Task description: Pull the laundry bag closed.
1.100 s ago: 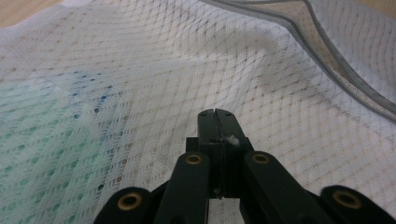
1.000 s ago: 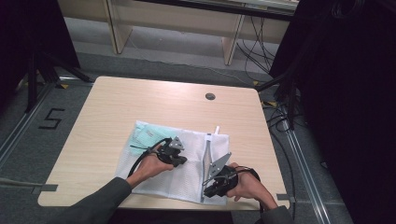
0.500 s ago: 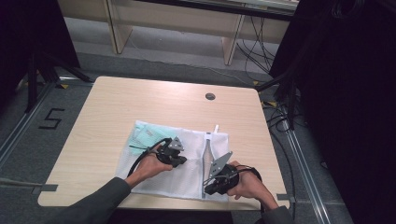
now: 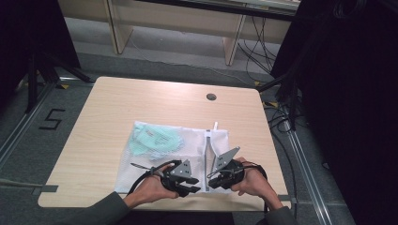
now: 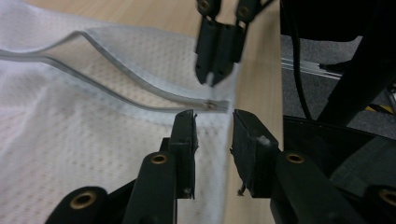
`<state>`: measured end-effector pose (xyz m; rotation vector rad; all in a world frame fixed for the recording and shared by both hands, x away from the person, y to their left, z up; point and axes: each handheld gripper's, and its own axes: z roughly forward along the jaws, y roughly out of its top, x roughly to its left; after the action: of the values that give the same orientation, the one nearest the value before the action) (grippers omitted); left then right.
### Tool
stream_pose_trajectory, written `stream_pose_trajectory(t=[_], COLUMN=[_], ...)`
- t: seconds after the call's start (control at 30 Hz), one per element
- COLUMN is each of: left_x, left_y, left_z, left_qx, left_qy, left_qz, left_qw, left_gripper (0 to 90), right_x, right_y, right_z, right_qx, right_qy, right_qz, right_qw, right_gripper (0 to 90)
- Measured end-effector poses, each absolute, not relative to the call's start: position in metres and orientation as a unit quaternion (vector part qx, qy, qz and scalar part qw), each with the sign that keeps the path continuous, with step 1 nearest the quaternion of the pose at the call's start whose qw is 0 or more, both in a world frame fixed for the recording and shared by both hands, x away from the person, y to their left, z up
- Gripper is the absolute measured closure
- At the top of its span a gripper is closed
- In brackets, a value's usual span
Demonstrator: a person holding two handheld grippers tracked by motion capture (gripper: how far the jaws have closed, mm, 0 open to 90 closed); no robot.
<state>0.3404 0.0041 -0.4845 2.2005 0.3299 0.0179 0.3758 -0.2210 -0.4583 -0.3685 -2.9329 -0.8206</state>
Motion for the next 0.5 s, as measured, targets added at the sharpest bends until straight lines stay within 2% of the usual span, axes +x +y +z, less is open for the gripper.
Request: stream_pose_trajectory(t=[0.13, 0.17, 0.5], left_x=[0.336, 0.333, 0.331], left_y=[-0.002, -0.005, -0.017], left_z=[-0.49, -0.494, -0.502], left_qx=[0.895, 0.896, 0.905], left_qy=[0.126, 0.118, 0.113], left_qz=[0.013, 0.034, 0.067], left_qw=[0.428, 0.427, 0.405], left_gripper=[65.2, 65.4, 70.9], right_x=[0.376, 0.377, 0.377], right_y=[-0.221, -0.221, -0.22], right_z=[-0.456, -0.455, -0.454], right_qx=[-0.121, -0.123, -0.125], right_qy=[-0.955, -0.953, -0.953], right_qz=[-0.269, -0.273, -0.275], right_qw=[0.037, 0.036, 0.038], right_gripper=[86.7, 86.7, 86.7])
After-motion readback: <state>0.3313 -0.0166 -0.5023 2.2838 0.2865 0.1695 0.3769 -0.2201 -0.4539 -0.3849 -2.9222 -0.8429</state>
